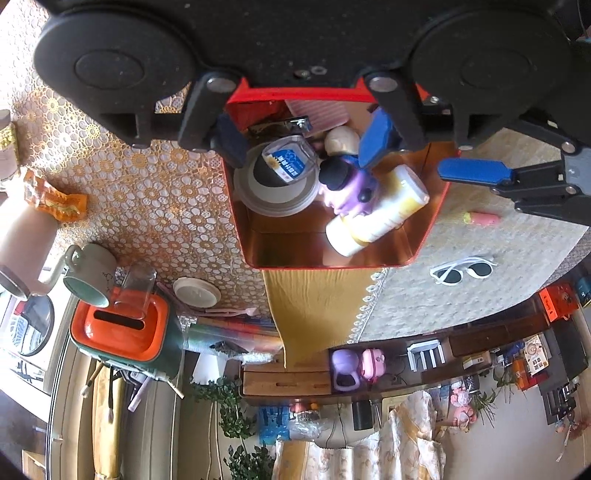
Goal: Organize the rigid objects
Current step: 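Lift both open tools up and away from the red tin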
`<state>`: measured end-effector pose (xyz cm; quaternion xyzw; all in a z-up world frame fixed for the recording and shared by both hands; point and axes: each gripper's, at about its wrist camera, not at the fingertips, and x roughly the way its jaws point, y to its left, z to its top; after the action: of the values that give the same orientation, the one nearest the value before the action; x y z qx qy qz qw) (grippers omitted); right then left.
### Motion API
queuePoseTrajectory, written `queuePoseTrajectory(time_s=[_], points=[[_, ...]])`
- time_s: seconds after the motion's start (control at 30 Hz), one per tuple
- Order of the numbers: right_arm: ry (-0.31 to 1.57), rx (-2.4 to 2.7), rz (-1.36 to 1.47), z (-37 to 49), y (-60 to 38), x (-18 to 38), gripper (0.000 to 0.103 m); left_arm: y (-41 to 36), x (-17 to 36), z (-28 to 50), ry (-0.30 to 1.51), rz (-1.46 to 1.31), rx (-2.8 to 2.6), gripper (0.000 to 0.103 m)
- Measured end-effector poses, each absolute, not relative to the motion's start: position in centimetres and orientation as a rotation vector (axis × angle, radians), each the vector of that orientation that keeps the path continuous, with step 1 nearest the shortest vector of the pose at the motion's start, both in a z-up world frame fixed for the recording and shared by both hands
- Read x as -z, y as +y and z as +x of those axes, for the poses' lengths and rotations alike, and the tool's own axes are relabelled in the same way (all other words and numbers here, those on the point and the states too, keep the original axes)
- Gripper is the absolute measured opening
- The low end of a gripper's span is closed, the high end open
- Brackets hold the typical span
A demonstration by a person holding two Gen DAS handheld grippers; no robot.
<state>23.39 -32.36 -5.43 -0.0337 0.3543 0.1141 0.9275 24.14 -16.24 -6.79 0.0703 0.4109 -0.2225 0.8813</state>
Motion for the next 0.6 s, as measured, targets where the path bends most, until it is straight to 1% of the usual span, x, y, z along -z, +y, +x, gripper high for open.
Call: queuePoseTrajectory(time_s=[0.2,0.3,0.47,0.6], points=[[0.711,-0.239,-0.074,21.9,-31.7,4.7,0.074,-14.4,5.7,22.8,0.826,0.149,0.443,0.056],[0.701,-0.245,-0.072,21.1,-31.2,4.3,0.079,-13.3,5.4,22.2,0.82,0.156,0.438,0.062],[0.679,-0.261,-0.082,20.0,-30.1,3.4,0.087,-11.2,5.2,21.4,0.818,0.154,0.41,0.063],[0.669,-0.274,-0.084,19.4,-29.1,2.8,0.088,-9.4,5.0,20.6,0.817,0.14,0.388,0.063]])
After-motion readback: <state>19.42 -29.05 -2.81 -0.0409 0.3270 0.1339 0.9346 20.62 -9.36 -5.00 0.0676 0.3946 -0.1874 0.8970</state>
